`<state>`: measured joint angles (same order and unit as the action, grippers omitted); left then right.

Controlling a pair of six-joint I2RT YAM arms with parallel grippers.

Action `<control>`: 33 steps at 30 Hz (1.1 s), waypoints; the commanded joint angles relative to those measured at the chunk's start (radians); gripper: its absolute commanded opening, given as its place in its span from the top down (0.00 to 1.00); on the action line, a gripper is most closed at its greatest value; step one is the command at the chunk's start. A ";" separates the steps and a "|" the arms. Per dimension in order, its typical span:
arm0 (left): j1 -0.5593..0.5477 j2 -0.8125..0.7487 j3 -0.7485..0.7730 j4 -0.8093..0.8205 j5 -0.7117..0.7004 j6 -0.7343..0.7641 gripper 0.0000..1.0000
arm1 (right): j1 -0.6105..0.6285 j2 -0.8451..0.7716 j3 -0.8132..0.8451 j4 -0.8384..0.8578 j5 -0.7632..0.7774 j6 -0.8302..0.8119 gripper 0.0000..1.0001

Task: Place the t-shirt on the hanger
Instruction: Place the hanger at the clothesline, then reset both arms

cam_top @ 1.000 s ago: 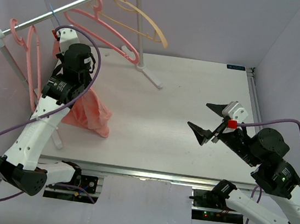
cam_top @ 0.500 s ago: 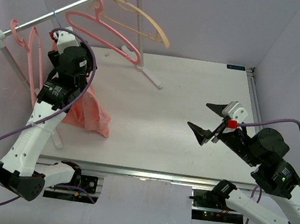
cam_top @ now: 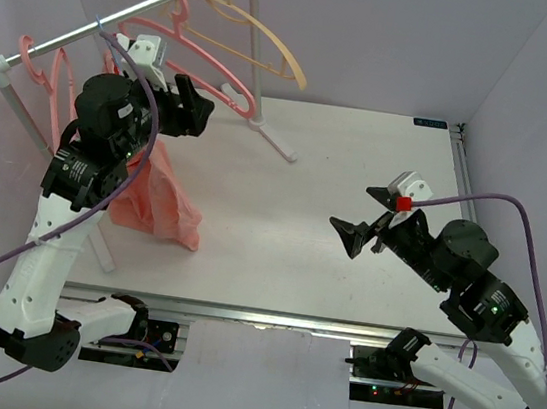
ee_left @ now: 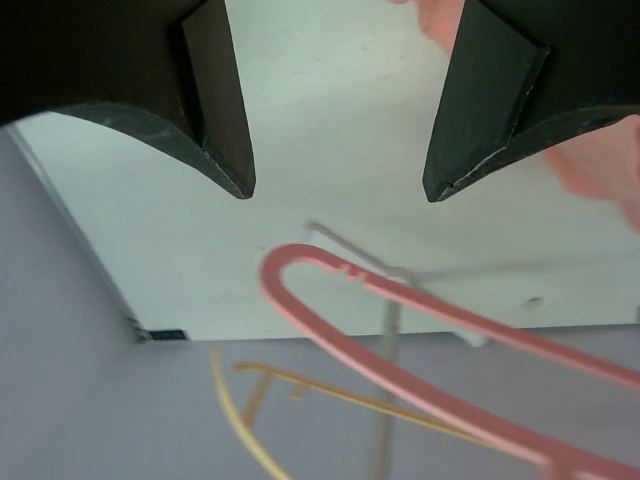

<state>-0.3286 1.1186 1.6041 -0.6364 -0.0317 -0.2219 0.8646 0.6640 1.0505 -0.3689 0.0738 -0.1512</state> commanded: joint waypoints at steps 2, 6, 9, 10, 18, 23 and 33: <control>0.000 -0.027 -0.152 0.163 0.513 -0.061 0.23 | 0.005 0.060 -0.033 0.047 0.146 0.187 0.10; -0.048 -0.095 -0.372 0.319 0.618 -0.128 0.02 | 0.005 0.086 -0.089 0.047 0.197 0.301 0.10; -0.131 -0.138 -0.487 0.359 0.526 -0.112 0.02 | 0.005 0.095 -0.133 0.048 0.300 0.377 0.10; -0.176 -0.149 -0.533 0.368 0.458 -0.108 0.02 | 0.004 0.097 -0.161 0.051 0.379 0.431 0.10; -0.249 -0.242 -0.703 0.354 0.143 -0.175 0.02 | 0.005 0.089 -0.215 0.013 0.640 0.578 0.10; -0.259 -0.322 -0.791 0.372 0.024 -0.197 0.02 | 0.005 0.047 -0.240 0.026 0.647 0.561 0.10; -0.313 -0.375 -0.920 0.462 0.027 -0.201 0.02 | 0.005 0.006 -0.282 0.071 0.604 0.502 0.10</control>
<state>-0.6214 0.7777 0.6982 -0.2350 0.0062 -0.4202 0.8654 0.6739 0.7749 -0.3551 0.6597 0.3691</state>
